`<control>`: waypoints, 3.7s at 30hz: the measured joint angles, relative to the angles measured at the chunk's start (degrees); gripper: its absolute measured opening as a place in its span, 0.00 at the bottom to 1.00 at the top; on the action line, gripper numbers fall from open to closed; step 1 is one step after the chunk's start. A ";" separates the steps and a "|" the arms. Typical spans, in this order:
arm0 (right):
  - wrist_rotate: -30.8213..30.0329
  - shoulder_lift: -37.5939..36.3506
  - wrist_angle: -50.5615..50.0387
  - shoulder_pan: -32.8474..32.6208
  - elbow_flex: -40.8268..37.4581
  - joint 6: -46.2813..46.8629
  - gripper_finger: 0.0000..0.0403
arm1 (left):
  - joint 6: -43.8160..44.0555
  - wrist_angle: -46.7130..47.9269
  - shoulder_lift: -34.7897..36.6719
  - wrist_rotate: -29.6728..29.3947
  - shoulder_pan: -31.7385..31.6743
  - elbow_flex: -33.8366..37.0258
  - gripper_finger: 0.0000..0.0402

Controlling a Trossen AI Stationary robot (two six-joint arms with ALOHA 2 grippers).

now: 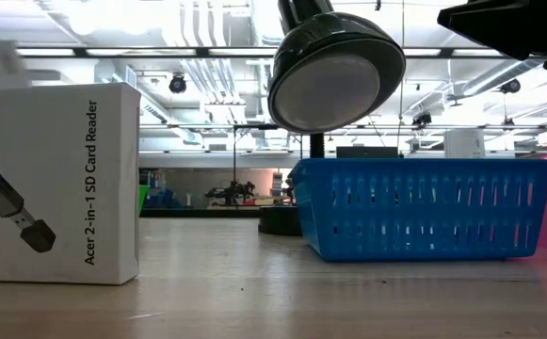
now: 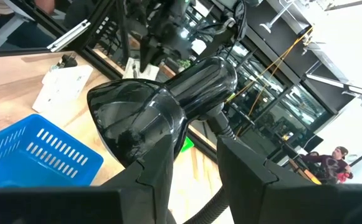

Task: Pick and place items into bin
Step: Put the left card reader box into the green bin, then put the white card reader box into the green bin

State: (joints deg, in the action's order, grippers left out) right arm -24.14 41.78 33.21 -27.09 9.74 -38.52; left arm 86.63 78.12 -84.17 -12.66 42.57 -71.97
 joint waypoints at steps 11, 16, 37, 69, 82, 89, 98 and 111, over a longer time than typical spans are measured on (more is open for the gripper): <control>0.01 -0.01 -0.01 0.00 0.00 -0.04 0.28 | -0.24 5.90 2.84 -2.87 -11.71 -1.29 0.05; 0.02 0.00 -0.07 0.00 0.00 -0.09 0.28 | -3.66 8.78 3.49 -3.17 -17.93 -1.83 0.05; 0.01 0.00 -1.83 0.00 0.00 -0.46 0.28 | -18.29 8.48 -3.16 -2.68 -35.74 -1.57 0.05; 0.01 0.00 -2.96 0.00 0.00 -0.72 0.28 | -26.10 8.32 -17.04 -2.46 -39.74 0.38 0.09; 0.02 0.00 -2.95 0.00 0.00 -0.72 0.28 | -32.09 8.40 -15.73 -2.42 -39.74 -0.74 0.26; 0.02 -0.01 -2.97 0.01 0.00 -0.72 0.28 | -32.09 9.17 -12.67 -2.13 -39.85 -2.20 0.27; 0.02 -0.01 -2.95 0.01 0.00 -0.72 0.28 | -34.86 10.96 -7.12 -1.06 -39.76 -8.79 0.27; 0.02 0.00 -3.48 0.01 0.00 -0.90 0.28 | -58.16 -12.67 -4.92 12.51 -33.22 -11.71 0.27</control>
State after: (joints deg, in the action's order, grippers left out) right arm -24.12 41.78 29.74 -27.08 9.74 -39.42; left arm 28.47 65.45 -89.09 -0.16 9.35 -83.67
